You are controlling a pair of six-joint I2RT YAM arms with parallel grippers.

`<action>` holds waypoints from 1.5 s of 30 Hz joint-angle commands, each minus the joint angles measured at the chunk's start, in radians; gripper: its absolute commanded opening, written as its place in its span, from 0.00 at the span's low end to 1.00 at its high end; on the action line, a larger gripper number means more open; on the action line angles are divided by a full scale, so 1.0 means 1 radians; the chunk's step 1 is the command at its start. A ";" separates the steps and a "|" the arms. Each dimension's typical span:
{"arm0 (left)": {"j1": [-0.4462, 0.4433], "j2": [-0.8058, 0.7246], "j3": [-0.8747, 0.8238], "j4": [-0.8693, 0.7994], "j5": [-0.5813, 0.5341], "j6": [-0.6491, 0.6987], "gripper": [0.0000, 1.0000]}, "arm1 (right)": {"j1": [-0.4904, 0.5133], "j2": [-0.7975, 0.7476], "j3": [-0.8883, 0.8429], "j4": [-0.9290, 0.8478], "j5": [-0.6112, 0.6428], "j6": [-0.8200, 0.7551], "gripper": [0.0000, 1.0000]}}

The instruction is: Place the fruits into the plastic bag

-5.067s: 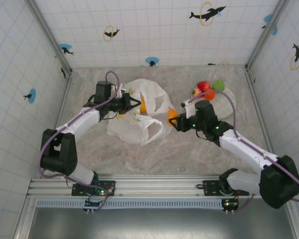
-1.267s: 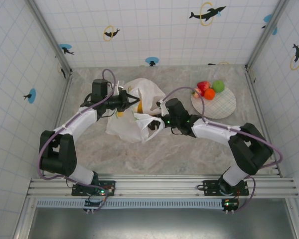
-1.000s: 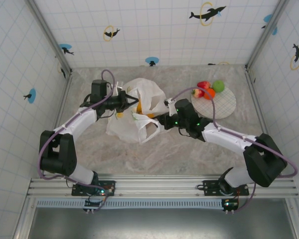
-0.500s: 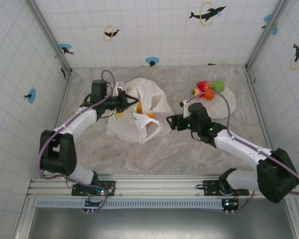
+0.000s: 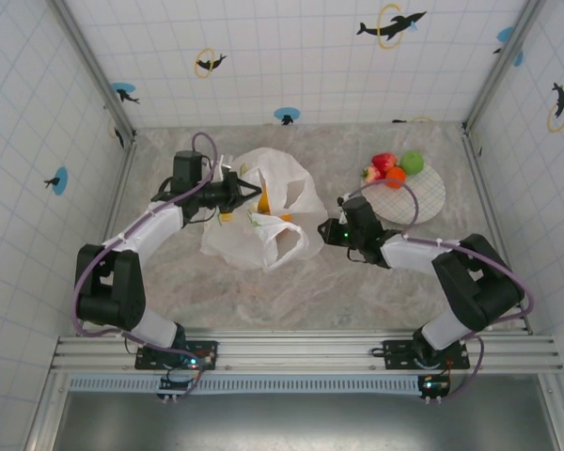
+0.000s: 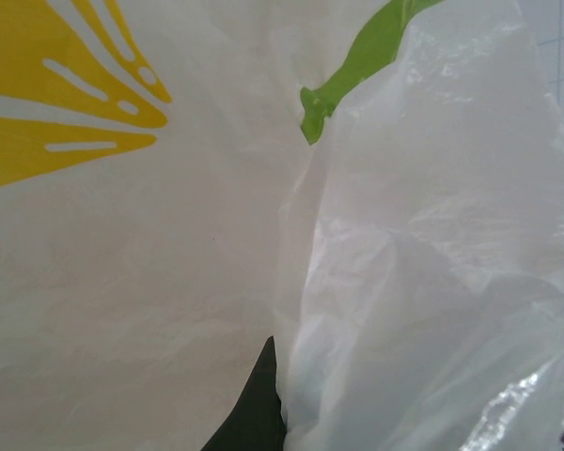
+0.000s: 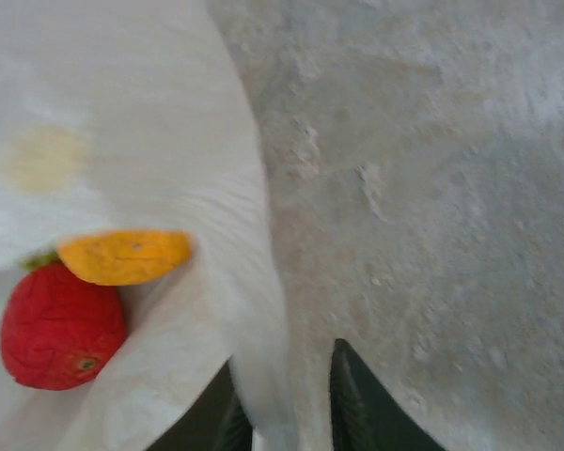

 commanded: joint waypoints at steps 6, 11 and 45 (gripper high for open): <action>0.005 -0.010 0.168 -0.282 -0.174 0.224 0.00 | 0.098 -0.246 0.035 -0.034 0.100 -0.048 0.00; 0.006 -0.039 0.220 -0.374 -0.295 0.300 0.00 | 0.160 -0.274 0.091 -0.067 0.135 -0.064 0.00; 0.007 0.000 0.132 -0.231 -0.185 0.187 0.00 | -0.392 -0.220 0.297 -0.366 0.232 -0.294 0.89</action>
